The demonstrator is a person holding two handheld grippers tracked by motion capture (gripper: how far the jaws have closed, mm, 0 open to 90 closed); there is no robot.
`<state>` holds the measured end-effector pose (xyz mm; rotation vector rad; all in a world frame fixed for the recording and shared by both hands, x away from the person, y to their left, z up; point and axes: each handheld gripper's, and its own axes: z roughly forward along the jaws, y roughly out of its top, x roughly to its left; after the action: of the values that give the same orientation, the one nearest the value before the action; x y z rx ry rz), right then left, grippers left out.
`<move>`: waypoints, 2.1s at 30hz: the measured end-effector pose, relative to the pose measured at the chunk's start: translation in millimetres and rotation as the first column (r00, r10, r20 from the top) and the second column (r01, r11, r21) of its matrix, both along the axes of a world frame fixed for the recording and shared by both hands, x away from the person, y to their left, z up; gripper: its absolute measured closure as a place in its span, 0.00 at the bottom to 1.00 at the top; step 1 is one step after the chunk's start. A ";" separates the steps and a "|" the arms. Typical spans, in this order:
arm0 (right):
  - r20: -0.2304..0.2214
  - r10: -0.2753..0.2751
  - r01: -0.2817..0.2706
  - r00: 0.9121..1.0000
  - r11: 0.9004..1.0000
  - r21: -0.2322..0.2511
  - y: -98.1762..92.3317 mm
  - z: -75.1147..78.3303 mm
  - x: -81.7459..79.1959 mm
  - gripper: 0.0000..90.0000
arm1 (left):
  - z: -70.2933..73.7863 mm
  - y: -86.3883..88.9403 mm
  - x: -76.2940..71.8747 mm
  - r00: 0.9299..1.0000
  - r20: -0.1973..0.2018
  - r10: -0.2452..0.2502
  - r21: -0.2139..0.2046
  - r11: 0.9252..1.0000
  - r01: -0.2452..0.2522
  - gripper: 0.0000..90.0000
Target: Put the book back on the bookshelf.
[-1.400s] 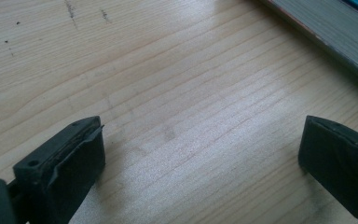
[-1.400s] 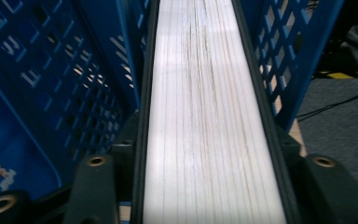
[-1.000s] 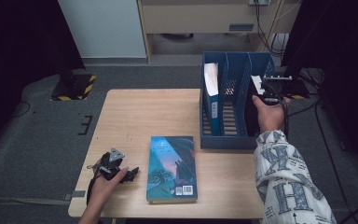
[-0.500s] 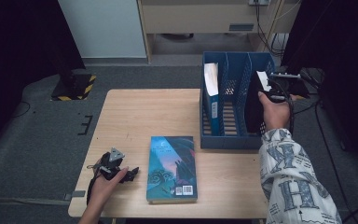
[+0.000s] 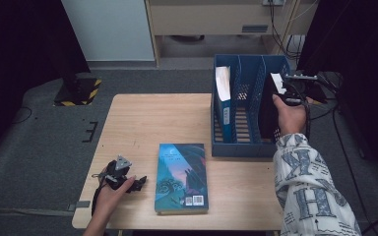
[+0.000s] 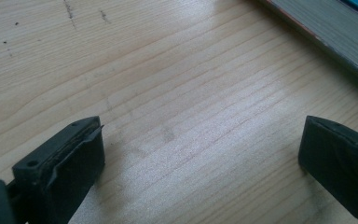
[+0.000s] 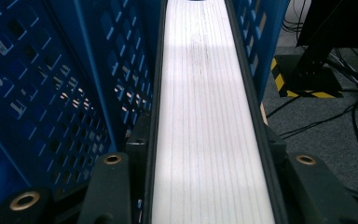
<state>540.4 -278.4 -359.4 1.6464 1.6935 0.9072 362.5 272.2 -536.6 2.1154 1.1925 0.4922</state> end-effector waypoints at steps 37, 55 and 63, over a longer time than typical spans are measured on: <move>-0.032 0.022 -0.024 0.999 0.998 -0.065 14.1 -14.6 27.8 0.59 | 0.2 0.0 -0.4 1.000 0.000 -0.001 0.002 1.000 0.001 0.00; -0.016 0.030 -0.031 0.999 0.997 -0.073 16.8 -16.7 24.5 0.57 | 0.2 -0.1 -0.3 1.000 -0.001 -0.001 0.002 1.000 0.001 0.00; -0.006 0.044 -0.044 0.999 0.997 -0.056 17.2 -14.1 21.5 0.53 | 0.2 -0.1 -0.3 1.000 -0.001 -0.001 0.002 1.000 0.001 0.00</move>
<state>561.8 -261.1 -373.5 1.5814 1.7484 0.8699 362.1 272.1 -536.4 2.1180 1.1922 0.4921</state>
